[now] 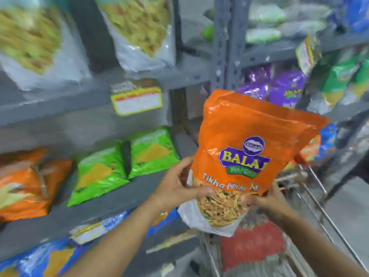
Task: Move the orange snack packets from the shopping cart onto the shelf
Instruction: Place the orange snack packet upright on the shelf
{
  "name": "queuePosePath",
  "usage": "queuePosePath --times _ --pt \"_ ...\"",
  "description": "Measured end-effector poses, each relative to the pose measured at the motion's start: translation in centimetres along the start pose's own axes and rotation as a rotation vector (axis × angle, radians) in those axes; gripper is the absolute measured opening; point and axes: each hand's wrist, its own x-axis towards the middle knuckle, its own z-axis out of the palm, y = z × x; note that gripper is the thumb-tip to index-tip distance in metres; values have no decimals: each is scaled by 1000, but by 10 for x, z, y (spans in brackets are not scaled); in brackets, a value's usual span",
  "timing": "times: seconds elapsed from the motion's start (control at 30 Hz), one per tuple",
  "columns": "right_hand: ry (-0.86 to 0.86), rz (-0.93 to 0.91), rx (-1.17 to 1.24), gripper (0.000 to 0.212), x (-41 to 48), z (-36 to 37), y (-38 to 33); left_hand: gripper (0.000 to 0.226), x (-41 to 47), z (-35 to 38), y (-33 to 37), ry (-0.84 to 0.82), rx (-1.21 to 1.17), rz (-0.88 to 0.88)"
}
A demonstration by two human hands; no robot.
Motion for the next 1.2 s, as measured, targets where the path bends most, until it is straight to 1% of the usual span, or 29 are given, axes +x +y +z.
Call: queuePosePath --times 0.1,0.17,0.23,0.37,0.43,0.5,0.6,0.7,0.77,0.83,0.87,0.93,1.07,1.13,1.2 --pt "-19 -116 -14 53 33 50 -49 61 -2 -50 43 119 61 139" --pt "-70 -201 -24 37 52 92 -88 61 -6 -85 74 205 73 234" --pt "-113 -283 -58 39 67 136 -131 60 -10 -119 105 294 72 338" --pt "-171 -394 -49 27 85 209 -202 33 -25 -178 160 415 79 486" --pt "-203 -426 -52 21 89 241 -230 26 -33 -206 185 467 99 540" --pt "-262 -424 -51 17 94 274 -253 26 -44 -236 208 527 127 591" --pt "-311 -427 -46 26 108 327 -278 27 -61 -285 231 604 195 657" --pt "-302 -402 -50 30 125 389 -281 28 -76 -337 230 710 220 650" --pt "-294 -356 -8 33 136 431 -272 25 -85 -369 219 782 255 618" --pt "-298 -322 44 30 147 467 -258 19 -90 -400 205 823 274 570" --pt "-296 -321 66 26 152 482 -250 19 -91 -413 198 834 276 541" --pt "-279 -353 109 22 162 504 -237 28 -93 -435 187 863 265 497" --pt "-252 -455 132 22 177 531 -218 38 -95 -458 182 910 214 502" --pt "-223 -525 105 22 181 538 -208 43 -94 -462 182 914 198 494" --pt "-148 -592 53 29 179 541 -202 50 -93 -464 179 928 200 469"
